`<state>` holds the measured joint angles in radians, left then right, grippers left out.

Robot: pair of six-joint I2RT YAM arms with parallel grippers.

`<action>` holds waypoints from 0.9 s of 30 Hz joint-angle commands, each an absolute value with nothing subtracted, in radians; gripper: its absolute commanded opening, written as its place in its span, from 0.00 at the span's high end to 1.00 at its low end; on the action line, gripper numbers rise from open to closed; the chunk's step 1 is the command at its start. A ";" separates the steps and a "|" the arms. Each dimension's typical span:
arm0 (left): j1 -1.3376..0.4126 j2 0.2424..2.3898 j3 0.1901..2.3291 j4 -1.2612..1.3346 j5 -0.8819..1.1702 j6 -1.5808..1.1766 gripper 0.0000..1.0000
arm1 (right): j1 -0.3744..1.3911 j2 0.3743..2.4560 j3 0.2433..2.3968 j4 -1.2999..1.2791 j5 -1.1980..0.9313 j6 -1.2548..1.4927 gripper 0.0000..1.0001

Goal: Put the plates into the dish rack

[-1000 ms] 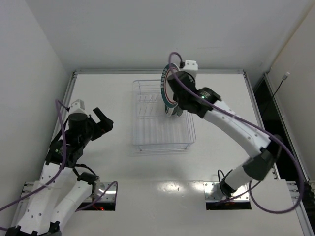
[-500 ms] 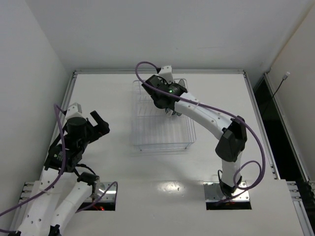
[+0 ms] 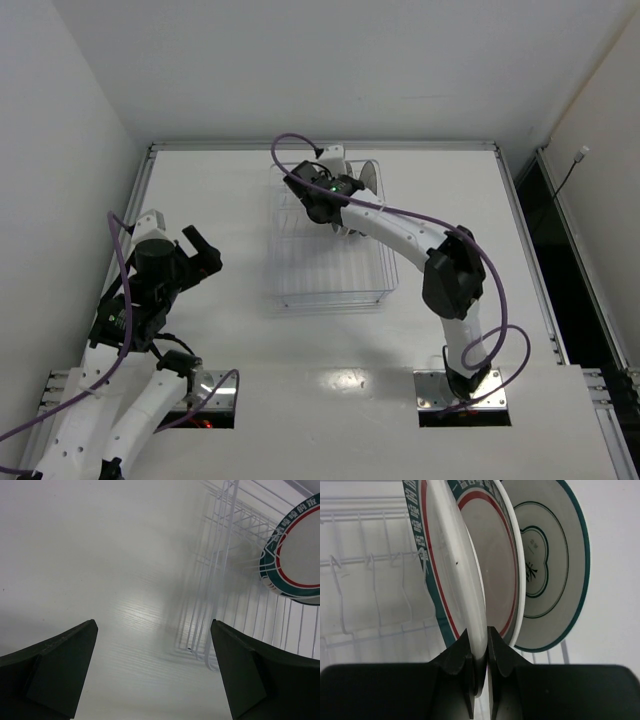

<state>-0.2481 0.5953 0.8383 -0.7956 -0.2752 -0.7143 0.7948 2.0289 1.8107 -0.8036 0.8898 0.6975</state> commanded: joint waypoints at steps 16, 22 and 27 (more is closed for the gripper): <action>-0.264 0.591 0.832 -0.776 -0.293 -0.709 0.04 | 0.770 1.839 1.842 -0.891 0.718 0.700 0.30; -0.264 0.591 0.831 -0.776 -0.302 -0.709 0.04 | 0.779 1.650 1.838 -1.035 0.644 0.621 0.11; -0.264 0.623 0.831 -0.776 -0.302 -0.709 0.04 | 0.779 1.406 1.610 -1.049 0.577 0.621 0.09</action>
<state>-0.2546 0.6090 0.8326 -0.7959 -0.2863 -0.7151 0.7753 1.5196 1.7115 -0.9749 0.6273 0.6464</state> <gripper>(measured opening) 0.958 0.909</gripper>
